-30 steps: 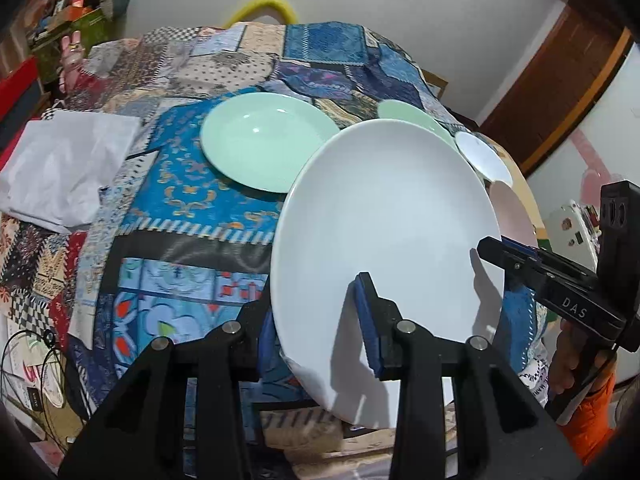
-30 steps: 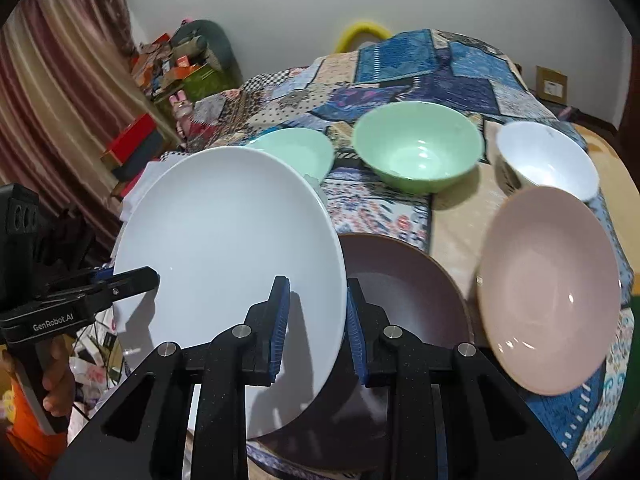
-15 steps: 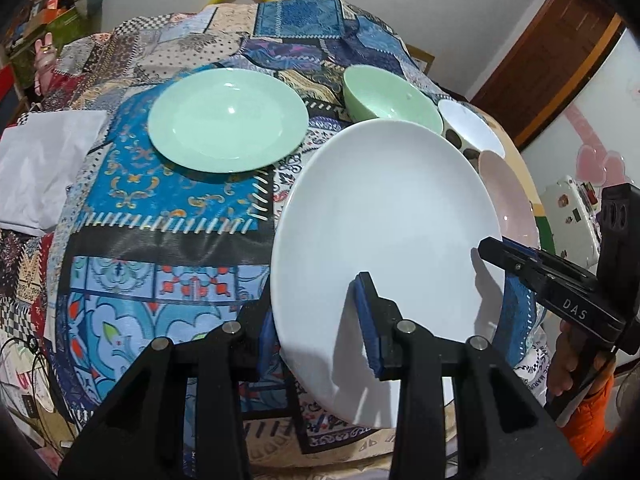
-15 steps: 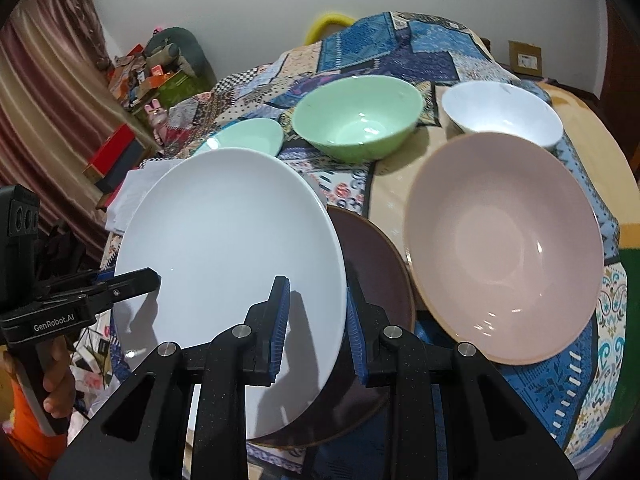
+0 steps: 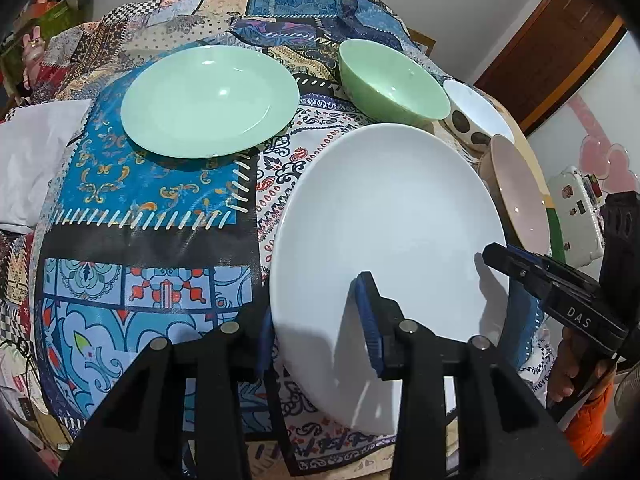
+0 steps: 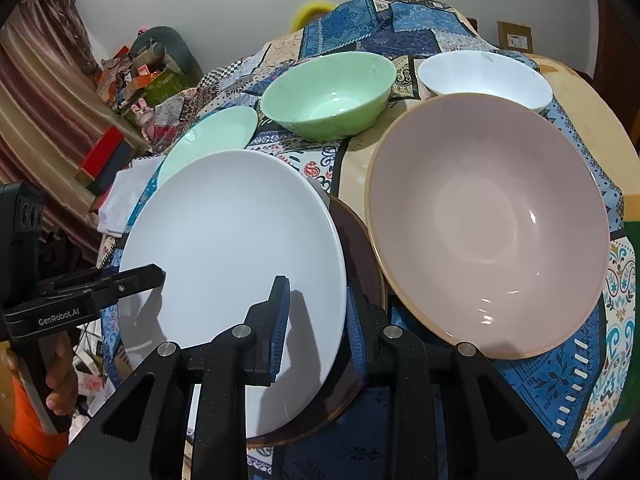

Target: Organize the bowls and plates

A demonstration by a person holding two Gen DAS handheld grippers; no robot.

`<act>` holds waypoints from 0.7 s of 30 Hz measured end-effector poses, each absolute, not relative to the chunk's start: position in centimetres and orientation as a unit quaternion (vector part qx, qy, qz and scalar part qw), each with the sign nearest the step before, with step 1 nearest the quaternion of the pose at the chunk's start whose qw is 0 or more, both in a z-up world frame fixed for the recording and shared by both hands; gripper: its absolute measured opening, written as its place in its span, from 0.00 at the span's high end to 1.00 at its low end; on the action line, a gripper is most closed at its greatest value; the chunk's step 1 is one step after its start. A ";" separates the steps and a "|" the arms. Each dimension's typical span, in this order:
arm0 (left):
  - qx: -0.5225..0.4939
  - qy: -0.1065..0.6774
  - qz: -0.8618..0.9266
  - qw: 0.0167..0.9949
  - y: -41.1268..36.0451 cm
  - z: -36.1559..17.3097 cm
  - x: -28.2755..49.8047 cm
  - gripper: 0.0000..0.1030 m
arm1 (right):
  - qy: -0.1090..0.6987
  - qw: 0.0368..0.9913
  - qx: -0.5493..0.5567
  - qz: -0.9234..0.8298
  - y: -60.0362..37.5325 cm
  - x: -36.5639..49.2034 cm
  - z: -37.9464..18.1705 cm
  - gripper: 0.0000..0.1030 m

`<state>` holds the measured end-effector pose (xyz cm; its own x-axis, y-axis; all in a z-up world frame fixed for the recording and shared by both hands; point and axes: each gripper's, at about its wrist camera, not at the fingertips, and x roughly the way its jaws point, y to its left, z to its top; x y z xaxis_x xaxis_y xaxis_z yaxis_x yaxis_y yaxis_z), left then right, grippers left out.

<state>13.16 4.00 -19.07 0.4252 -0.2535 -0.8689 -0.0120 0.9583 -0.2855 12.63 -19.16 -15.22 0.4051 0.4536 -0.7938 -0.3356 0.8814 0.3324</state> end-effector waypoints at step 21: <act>-0.115 0.545 -0.063 0.828 3.4 -20.7 14.3 0.62 | 0.494 0.840 0.047 0.221 -19.5 12.3 -15.5 0.76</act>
<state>14.31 3.37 -20.74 0.3975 -0.2302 -0.8883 -0.0205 0.9656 -0.2594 12.26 -19.53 -15.45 0.4151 0.4172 -0.8085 -0.3238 0.8982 0.2973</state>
